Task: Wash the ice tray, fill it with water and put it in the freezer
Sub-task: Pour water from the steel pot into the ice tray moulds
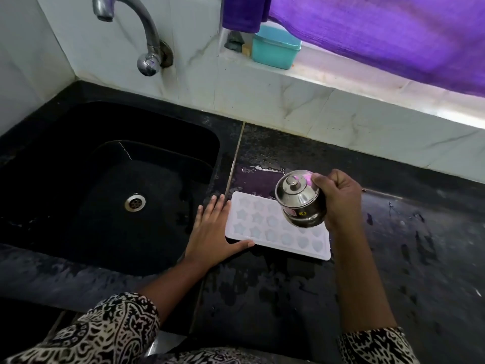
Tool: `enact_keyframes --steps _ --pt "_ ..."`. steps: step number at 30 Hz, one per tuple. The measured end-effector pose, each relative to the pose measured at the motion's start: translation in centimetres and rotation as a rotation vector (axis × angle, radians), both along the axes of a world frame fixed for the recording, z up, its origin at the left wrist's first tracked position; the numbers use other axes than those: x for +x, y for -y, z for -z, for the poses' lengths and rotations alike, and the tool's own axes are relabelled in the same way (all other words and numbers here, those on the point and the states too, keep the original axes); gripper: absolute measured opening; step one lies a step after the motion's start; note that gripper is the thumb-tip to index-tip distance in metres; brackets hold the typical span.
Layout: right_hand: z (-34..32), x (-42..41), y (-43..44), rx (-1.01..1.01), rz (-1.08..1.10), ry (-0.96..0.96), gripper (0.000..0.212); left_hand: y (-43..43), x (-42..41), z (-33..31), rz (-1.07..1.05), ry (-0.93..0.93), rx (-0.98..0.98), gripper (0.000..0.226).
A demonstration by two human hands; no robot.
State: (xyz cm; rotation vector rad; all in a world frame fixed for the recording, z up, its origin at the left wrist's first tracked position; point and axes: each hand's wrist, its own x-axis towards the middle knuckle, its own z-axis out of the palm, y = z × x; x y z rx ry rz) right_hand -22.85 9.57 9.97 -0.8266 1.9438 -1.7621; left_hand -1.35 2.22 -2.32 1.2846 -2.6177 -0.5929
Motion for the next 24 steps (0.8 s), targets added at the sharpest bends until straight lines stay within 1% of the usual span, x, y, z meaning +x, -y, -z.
enact_keyframes --steps 6,10,14,17,21,24 --pt "-0.3 1.1 0.7 0.026 -0.002 -0.061 0.034 0.1 0.0 0.3 0.002 -0.003 -0.012 0.136" --pt "-0.5 1.8 1.3 0.027 -0.011 -0.068 0.038 0.2 0.1 0.2 0.005 0.005 -0.012 0.134" --pt "-0.8 2.3 1.4 0.023 -0.022 -0.078 0.035 0.1 0.2 0.2 -0.003 -0.006 -0.009 0.126" --pt "-0.9 2.5 1.5 0.029 -0.015 -0.089 0.037 0.1 0.2 0.2 0.000 -0.001 -0.017 0.125" --pt "-1.1 2.7 1.7 0.049 -0.012 -0.115 0.033 0.2 0.1 0.4 -0.007 -0.029 -0.020 0.124" --pt "-1.2 2.6 1.7 0.049 -0.009 -0.118 0.035 0.2 0.1 0.3 0.001 -0.004 -0.024 0.125"
